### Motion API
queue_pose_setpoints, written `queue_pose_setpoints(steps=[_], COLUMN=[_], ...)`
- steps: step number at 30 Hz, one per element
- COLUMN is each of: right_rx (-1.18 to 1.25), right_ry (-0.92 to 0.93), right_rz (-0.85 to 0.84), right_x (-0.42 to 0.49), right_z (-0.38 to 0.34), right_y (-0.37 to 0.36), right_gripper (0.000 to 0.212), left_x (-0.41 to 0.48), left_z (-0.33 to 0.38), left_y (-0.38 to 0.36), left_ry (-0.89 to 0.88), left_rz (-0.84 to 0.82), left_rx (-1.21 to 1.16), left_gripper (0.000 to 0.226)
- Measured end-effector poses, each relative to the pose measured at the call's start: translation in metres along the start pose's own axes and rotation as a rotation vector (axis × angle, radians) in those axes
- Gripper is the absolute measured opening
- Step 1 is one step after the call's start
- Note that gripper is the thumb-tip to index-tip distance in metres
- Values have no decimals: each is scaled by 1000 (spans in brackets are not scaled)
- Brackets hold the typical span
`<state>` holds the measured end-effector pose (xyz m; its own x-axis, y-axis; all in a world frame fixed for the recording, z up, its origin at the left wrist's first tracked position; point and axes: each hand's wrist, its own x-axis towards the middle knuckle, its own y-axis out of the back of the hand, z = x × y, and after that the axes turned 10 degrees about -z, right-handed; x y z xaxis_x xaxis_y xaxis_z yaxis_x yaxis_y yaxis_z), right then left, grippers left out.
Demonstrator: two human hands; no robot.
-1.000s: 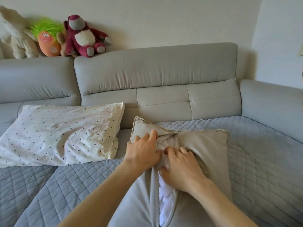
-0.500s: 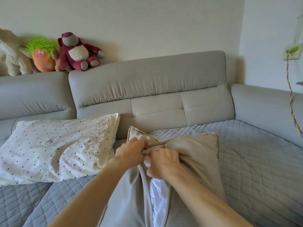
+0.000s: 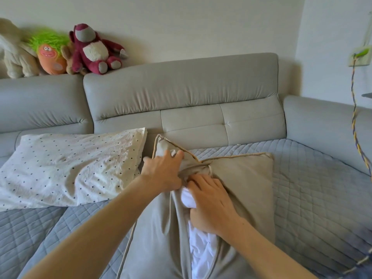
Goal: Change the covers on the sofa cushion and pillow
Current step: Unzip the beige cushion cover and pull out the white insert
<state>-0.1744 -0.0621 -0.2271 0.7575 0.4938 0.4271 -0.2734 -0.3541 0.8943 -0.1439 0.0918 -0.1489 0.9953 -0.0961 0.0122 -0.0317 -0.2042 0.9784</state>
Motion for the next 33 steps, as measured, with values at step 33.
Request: queue_pose_setpoints(steps=[33], right_rx=[330], right_ry=[-349], right_rz=[255], right_x=[-15], right_z=[-3], right_y=[41], right_gripper=[67], left_x=[1], left_z=[13], left_y=[13], left_ry=[5], left_rz=[61], left_rx=[-434], left_gripper=[41])
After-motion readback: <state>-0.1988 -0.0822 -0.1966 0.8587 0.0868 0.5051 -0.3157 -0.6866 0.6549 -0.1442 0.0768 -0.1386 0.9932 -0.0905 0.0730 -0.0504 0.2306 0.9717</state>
